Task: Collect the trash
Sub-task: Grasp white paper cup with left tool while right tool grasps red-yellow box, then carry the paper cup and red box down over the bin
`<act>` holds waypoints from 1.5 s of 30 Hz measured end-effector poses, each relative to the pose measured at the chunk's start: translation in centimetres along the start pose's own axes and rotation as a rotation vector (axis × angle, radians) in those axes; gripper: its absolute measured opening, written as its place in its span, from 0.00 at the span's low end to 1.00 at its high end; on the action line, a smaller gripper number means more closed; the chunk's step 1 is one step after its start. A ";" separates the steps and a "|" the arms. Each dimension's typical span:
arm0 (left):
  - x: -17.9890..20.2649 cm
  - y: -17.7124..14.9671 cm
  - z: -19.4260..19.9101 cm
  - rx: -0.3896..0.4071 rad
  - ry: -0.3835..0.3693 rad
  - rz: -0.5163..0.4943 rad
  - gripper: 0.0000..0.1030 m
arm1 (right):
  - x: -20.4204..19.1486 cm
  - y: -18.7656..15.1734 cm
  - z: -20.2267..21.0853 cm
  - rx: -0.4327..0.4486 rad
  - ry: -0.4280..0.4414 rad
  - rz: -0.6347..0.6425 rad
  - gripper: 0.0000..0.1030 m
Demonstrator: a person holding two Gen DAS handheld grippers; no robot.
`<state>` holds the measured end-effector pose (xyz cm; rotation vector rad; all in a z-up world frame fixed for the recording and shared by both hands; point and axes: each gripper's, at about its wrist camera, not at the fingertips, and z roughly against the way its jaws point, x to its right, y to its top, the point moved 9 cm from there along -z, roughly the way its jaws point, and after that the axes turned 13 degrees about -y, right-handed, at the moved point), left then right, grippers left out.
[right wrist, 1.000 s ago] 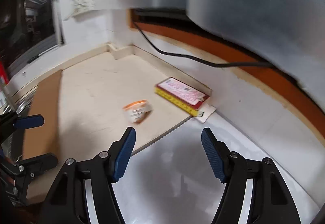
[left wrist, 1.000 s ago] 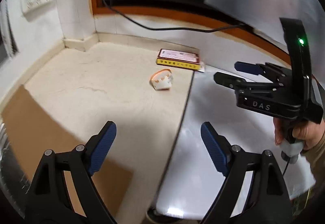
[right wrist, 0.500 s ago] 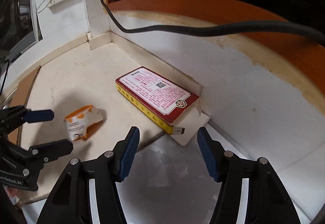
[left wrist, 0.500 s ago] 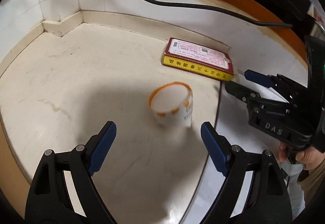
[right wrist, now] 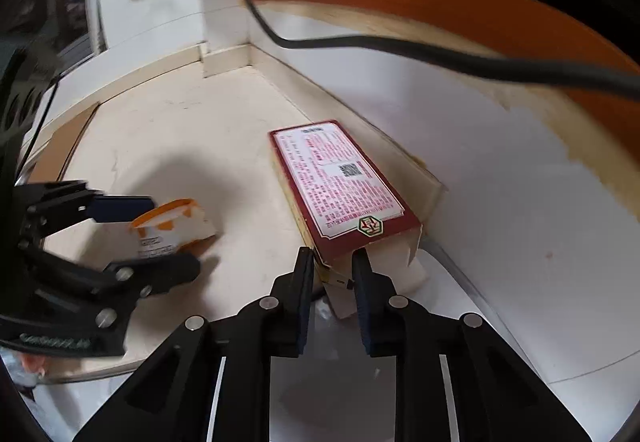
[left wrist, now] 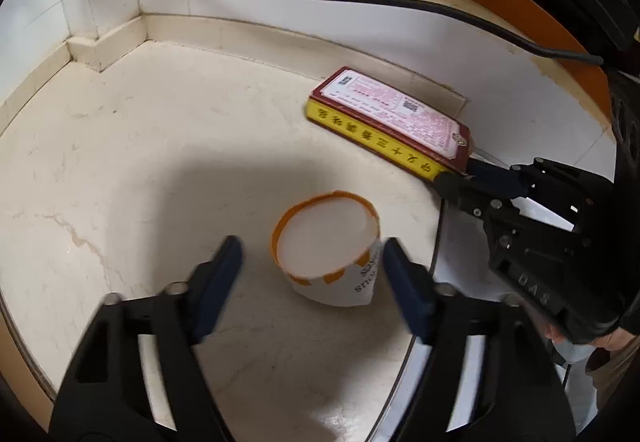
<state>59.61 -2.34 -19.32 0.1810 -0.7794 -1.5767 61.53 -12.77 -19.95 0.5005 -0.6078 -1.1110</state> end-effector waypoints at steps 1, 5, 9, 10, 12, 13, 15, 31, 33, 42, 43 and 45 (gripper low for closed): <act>0.0 0.0 0.1 0.003 -0.008 -0.005 0.45 | -0.2 0.0 0.2 0.006 0.009 -0.003 0.17; 0.3 -0.6 0.7 0.017 -0.020 -0.029 0.45 | -1.4 -0.5 1.3 0.015 0.017 -0.012 0.15; 0.7 -2.0 2.3 0.028 -0.023 -0.048 0.45 | -3.0 -1.1 3.3 0.033 0.020 -0.027 0.12; 0.7 -2.5 2.9 0.031 -0.028 -0.046 0.45 | -3.2 -1.3 4.0 0.036 0.024 -0.035 0.00; 0.8 -3.5 4.2 0.038 -0.033 -0.041 0.45 | -3.9 -1.8 5.7 0.041 0.036 -0.055 0.00; 0.8 -4.0 5.0 0.042 -0.037 -0.038 0.45 | -4.3 -1.9 6.4 0.042 0.039 -0.062 0.00; 0.8 -5.4 7.1 0.052 -0.045 -0.031 0.45 | -5.1 -2.5 8.5 0.051 0.055 -0.075 0.00; 6.3 -20.7 24.6 0.123 -0.104 -0.107 0.45 | -15.4 -13.4 32.0 0.191 0.201 -0.069 0.00; 6.4 -23.5 26.0 0.115 -0.113 -0.098 0.45 | -16.7 -15.9 34.5 0.192 0.220 -0.069 0.00; 6.3 -33.7 29.1 0.103 -0.085 -0.088 0.45 | -23.8 -27.0 40.6 0.155 0.293 -0.010 0.00; 6.3 -34.9 29.2 0.097 -0.079 -0.090 0.45 | -24.3 -27.9 40.6 0.143 0.293 -0.001 0.00; 6.3 -36.7 29.0 0.084 -0.067 -0.093 0.45 | -25.6 -30.3 40.4 0.103 0.291 0.020 0.00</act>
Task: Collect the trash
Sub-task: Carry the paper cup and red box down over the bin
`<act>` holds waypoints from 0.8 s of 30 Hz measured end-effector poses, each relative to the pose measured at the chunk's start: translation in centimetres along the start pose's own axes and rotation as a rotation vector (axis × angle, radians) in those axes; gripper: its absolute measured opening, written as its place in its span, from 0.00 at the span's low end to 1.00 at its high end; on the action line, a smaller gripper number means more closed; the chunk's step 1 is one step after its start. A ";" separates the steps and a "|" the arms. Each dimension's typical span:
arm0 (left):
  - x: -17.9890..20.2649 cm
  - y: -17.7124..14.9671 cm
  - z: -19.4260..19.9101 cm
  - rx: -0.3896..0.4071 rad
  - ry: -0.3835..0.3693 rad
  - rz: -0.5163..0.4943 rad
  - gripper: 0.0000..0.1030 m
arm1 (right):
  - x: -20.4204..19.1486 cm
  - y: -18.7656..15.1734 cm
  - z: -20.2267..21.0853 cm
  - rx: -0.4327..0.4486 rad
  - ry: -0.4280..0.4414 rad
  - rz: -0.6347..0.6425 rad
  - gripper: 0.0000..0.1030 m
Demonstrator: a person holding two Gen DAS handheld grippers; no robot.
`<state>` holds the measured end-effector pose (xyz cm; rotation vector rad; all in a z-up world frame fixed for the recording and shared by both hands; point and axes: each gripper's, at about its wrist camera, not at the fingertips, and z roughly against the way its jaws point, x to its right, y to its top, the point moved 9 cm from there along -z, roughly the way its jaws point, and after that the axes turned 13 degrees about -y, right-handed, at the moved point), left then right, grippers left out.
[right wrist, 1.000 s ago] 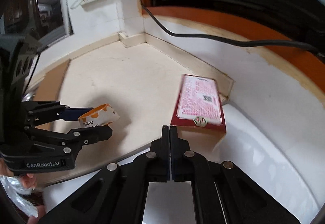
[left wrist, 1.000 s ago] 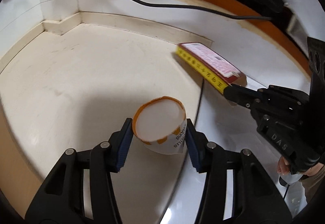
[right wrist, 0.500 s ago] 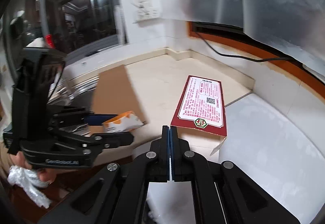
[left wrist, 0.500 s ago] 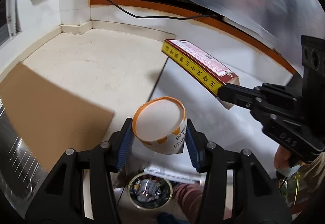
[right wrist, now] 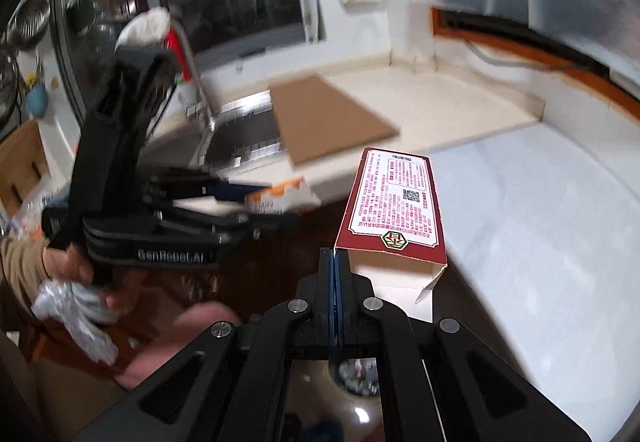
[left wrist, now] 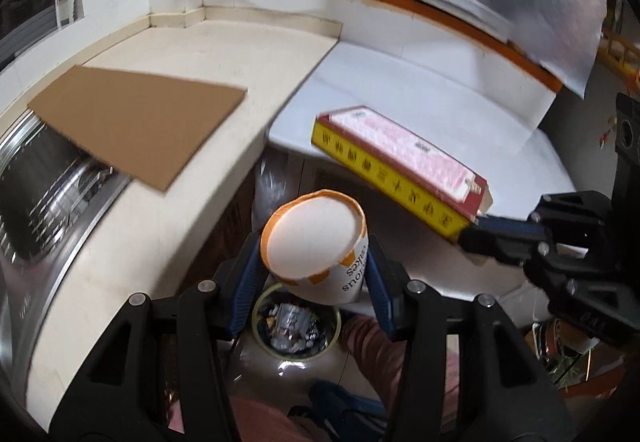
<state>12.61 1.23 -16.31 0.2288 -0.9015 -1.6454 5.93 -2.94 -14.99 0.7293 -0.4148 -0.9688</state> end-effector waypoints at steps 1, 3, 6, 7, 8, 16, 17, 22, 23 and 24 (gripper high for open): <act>0.0 -0.7 -0.2 -0.006 0.003 0.001 0.45 | -0.5 -1.1 -0.2 -0.022 0.004 -0.001 0.00; -0.1 -2.6 -0.8 -0.026 0.006 0.009 0.45 | -1.5 -3.4 -0.8 -0.058 0.008 0.006 0.00; -0.3 -4.9 -2.4 -0.066 0.016 0.017 0.45 | -2.4 -6.8 -2.5 -0.127 0.016 0.020 0.00; -0.5 -5.7 -2.9 -0.078 0.015 0.022 0.45 | -2.5 -7.8 -3.2 -0.143 0.011 0.032 0.00; -0.5 -6.4 -3.5 -0.089 0.010 0.025 0.45 | -2.6 -8.8 -3.8 -0.159 0.010 0.040 0.00; -2.4 -10.2 -8.5 -0.176 0.001 0.101 0.45 | -0.9 -13.3 -9.8 -0.285 0.003 0.035 0.00; -2.6 -10.4 -9.0 -0.184 0.002 0.109 0.45 | -0.8 -13.8 -10.3 -0.297 0.005 0.038 0.00; -3.4 -11.3 -10.5 -0.216 0.013 0.122 0.45 | -0.3 -14.7 -12.9 -0.344 0.016 0.055 0.00; -3.6 -11.5 -10.8 -0.225 0.016 0.125 0.45 | -0.4 -15.2 -13.3 -0.354 0.021 0.056 0.00; -3.9 -11.6 -11.1 -0.232 0.017 0.130 0.45 | -0.1 -15.1 -13.8 -0.362 0.022 0.056 0.00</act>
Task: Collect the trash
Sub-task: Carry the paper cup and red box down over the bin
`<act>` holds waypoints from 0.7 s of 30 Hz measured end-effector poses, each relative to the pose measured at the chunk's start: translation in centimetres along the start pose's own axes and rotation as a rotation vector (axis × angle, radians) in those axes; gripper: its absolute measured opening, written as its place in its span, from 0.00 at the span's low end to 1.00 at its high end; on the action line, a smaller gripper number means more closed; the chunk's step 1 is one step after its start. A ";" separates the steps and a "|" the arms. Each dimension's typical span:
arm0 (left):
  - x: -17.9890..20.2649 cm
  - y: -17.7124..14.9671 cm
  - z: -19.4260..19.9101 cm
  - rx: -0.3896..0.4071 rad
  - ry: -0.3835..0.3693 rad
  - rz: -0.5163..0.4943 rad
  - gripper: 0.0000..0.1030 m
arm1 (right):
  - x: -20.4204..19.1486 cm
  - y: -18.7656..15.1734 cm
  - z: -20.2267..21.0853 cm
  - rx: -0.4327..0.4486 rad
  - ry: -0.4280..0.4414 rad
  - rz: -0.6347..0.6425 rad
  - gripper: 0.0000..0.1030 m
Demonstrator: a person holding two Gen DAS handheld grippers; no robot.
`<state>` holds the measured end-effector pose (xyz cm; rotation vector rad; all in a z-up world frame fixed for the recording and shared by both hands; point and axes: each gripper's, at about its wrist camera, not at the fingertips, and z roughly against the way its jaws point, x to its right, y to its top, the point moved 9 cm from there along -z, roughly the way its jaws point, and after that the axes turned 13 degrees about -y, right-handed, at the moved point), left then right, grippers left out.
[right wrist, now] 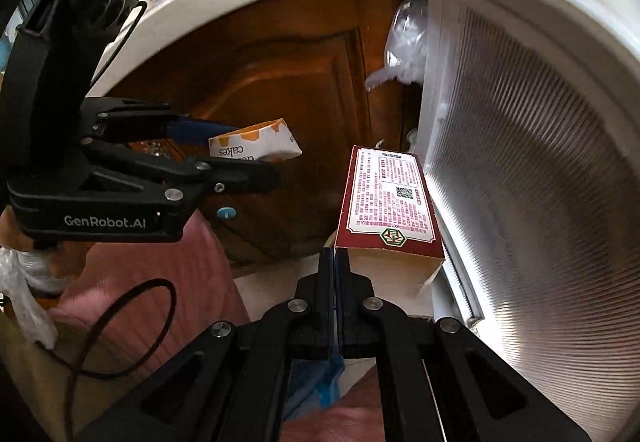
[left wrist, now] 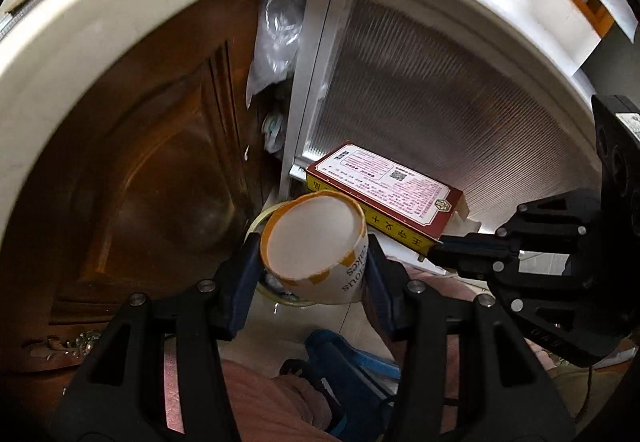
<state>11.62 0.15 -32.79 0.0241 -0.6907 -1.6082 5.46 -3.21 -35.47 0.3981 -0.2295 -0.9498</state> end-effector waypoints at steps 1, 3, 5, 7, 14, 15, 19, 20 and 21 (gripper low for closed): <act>-0.2 -0.1 -0.4 -0.007 0.000 0.006 0.45 | 0.2 0.6 -0.6 -0.008 0.000 0.002 0.00; -0.8 -0.5 -1.2 -0.026 0.002 0.016 0.45 | 0.7 0.6 -1.7 -0.025 0.002 0.003 0.00; -1.3 -1.0 -2.2 -0.045 0.005 0.024 0.45 | 0.9 0.3 -2.7 -0.044 0.001 0.004 0.00; -1.9 -1.4 -3.3 -0.064 0.009 0.034 0.45 | 1.1 0.2 -3.7 -0.063 -0.001 0.006 0.00; -4.2 -2.6 -7.9 -0.154 0.004 0.085 0.45 | 2.6 -0.8 -9.1 -0.152 -0.006 -0.002 0.00; -4.5 -2.8 -8.5 -0.167 0.005 0.092 0.45 | 2.7 -1.0 -9.8 -0.166 -0.003 -0.005 0.00; -5.3 -3.3 -11.5 -0.229 0.002 0.123 0.45 | 3.3 -1.5 -13.3 -0.222 -0.011 -0.019 0.00; -5.6 -3.3 -12.3 -0.241 -0.002 0.132 0.45 | 3.5 -1.7 -14.3 -0.237 -0.017 -0.022 0.00; -5.7 -3.5 -12.5 -0.245 -0.005 0.135 0.45 | 3.7 -1.9 -14.8 -0.249 -0.018 -0.025 0.00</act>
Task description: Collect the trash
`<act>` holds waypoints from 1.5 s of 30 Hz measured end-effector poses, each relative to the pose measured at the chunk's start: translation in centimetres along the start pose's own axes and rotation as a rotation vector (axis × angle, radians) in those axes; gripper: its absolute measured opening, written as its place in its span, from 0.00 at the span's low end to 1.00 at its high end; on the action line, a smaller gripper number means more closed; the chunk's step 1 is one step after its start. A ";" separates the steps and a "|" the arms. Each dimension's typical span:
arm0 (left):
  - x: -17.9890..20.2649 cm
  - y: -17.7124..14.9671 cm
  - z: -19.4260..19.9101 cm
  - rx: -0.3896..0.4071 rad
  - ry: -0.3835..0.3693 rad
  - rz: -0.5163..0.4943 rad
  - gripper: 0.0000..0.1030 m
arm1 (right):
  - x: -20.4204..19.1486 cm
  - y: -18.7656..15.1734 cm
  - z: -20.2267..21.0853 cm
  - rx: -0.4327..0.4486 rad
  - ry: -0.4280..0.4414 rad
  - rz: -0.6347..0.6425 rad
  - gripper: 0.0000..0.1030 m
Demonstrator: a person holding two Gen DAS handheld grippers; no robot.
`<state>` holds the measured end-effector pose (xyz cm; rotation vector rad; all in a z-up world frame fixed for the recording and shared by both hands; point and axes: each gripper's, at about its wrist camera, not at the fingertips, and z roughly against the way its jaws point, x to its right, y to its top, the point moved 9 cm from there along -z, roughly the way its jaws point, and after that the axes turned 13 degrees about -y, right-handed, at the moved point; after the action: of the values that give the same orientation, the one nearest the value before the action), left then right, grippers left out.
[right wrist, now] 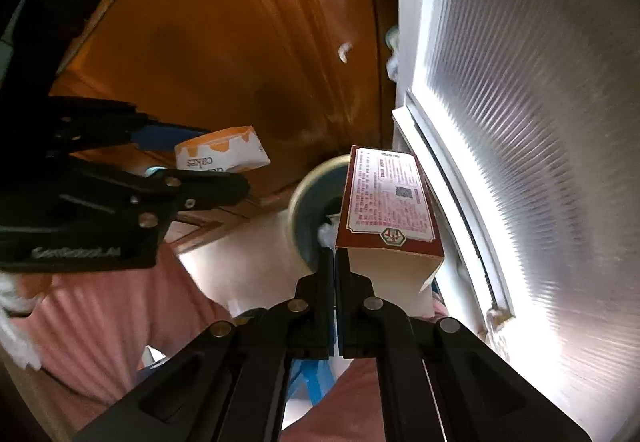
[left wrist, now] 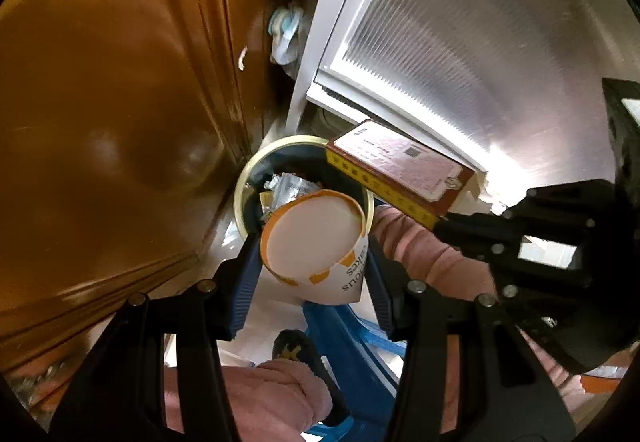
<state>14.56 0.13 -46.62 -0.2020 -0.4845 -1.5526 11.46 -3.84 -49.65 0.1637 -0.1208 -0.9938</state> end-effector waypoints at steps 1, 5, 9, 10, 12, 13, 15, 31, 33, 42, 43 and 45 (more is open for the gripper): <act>-0.1 0.0 -0.6 -0.008 -0.003 0.004 0.45 | 0.1 0.2 -0.6 -0.011 0.001 -0.005 0.00; -0.8 0.7 -2.5 -0.042 0.011 0.014 0.45 | 0.5 0.9 -3.0 -0.045 0.010 -0.025 0.01; -1.7 1.1 -3.5 -0.073 0.042 0.018 0.46 | 0.2 0.4 -3.6 -0.055 0.029 -0.062 0.03; -1.9 1.1 -3.7 -0.078 0.050 0.014 0.46 | 0.2 0.5 -3.8 -0.059 0.037 -0.076 0.04; -1.8 1.1 -3.9 -0.089 0.059 -0.004 0.59 | 0.4 0.3 -3.7 -0.071 0.062 -0.113 0.14; -1.8 1.1 -3.9 -0.091 0.061 -0.006 0.64 | 0.5 0.3 -3.8 -0.074 0.073 -0.131 0.24; -1.9 1.2 -3.7 -0.085 0.062 -0.002 0.72 | 0.7 0.0 -3.6 -0.076 0.075 -0.151 0.26; 0.9 1.0 1.3 0.024 0.053 -0.027 0.77 | 2.7 -1.3 3.9 0.032 -0.027 -0.263 0.26; 2.0 0.7 3.1 0.054 0.062 -0.040 0.77 | 2.9 -1.2 5.0 0.053 -0.049 -0.283 0.28; 6.3 -0.9 12.5 0.208 0.068 -0.072 0.77 | 3.0 -1.4 14.7 0.214 -0.149 -0.332 0.35; 6.7 -0.9 13.5 0.222 0.067 -0.072 0.77 | 3.0 -1.4 16.0 0.229 -0.156 -0.331 0.35; 7.3 -1.3 15.4 0.247 0.068 -0.071 0.77 | 2.9 -1.3 18.4 0.258 -0.171 -0.328 0.35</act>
<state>10.27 -0.03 -30.05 0.0583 -0.6299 -1.5473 8.71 -8.50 -31.81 0.3423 -0.3889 -1.3180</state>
